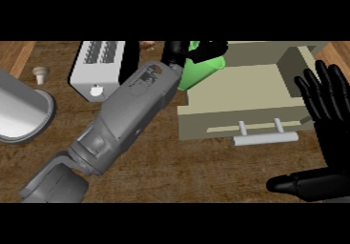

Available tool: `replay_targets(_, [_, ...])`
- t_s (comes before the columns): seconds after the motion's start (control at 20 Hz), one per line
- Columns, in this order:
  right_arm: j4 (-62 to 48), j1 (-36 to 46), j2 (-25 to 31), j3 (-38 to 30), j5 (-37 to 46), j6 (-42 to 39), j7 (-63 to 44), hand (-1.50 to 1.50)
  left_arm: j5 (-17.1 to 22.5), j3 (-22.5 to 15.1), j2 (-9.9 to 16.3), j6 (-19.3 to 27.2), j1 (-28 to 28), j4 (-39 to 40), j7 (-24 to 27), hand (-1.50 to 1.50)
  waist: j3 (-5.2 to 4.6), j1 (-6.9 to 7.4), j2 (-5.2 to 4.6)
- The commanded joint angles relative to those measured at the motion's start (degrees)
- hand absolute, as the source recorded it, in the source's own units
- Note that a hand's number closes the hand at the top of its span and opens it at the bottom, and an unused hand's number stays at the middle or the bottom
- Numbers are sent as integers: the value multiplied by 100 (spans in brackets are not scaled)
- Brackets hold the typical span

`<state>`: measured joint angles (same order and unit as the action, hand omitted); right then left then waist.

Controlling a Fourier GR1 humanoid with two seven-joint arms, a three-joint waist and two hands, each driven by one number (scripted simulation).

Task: Pick up the cup, place it into the drawer and close the drawer

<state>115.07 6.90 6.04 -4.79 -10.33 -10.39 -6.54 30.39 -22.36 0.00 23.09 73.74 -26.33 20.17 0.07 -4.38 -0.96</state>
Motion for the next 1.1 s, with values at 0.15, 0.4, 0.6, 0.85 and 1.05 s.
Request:
replay_targets(0.15, [-98,129,-51,208,57,-22,-100,-150,252,-881,0,450,202,271,-186,150,4,-174,-35])
replay_targets(0.4, [81,60,-21,112,-106,-83,-62,-150,248,-1238,0,536,190,467,-231,-150,5,-206,-44])
replay_targets(0.6, [4,285,-100,183,-189,-34,-163,-150,649,-1192,0,700,389,254,-343,-150,4,-339,-81])
replay_targets(0.85, [-39,58,-119,30,-449,-176,46,-150,1086,-930,0,238,183,67,381,-150,1,-176,-54])
replay_targets(1.05, [86,-93,-52,-98,-762,-298,-50,-150,1311,-670,0,-4,168,-23,755,-150,-2,79,16])
